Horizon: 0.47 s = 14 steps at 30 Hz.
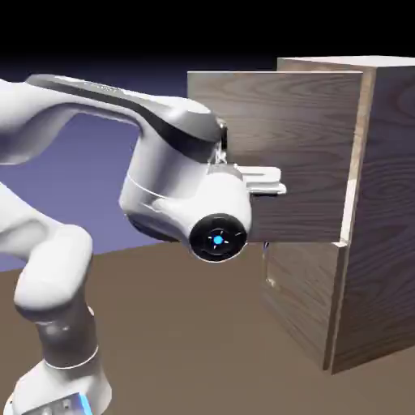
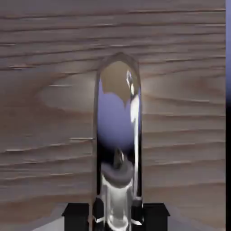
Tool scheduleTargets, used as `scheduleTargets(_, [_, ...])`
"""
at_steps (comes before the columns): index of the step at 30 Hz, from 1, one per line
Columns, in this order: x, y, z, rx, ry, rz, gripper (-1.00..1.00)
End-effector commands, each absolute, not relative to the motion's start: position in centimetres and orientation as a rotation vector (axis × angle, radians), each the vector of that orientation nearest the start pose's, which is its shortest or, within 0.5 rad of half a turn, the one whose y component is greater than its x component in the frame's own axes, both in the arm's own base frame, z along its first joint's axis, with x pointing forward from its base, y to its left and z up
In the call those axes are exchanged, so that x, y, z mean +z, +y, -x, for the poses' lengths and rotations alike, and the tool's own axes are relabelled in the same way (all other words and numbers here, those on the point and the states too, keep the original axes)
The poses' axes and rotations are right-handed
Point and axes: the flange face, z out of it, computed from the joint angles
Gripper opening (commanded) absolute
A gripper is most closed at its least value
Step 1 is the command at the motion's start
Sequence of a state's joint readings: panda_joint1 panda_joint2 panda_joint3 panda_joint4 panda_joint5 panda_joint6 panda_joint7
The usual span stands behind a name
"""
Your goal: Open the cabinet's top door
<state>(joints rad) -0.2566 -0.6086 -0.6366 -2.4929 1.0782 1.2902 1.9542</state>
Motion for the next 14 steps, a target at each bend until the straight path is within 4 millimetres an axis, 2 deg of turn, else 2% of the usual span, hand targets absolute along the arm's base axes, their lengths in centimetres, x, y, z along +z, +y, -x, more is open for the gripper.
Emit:
scheduleTargets(1, [52.2, -20.9, -26.7, 1.542, 1.764, 0.417, -1.00])
scheduleTargets(8, [52.2, -25.7, -28.1, 1.663, 1.766, 0.586, -1.00])
scheduleTargets(13, [52.2, -27.8, -29.1, 1.718, 1.764, 0.665, -1.00])
scheduleTargets(14, [52.2, -27.8, -29.1, 1.718, 1.764, 0.665, 1.00])
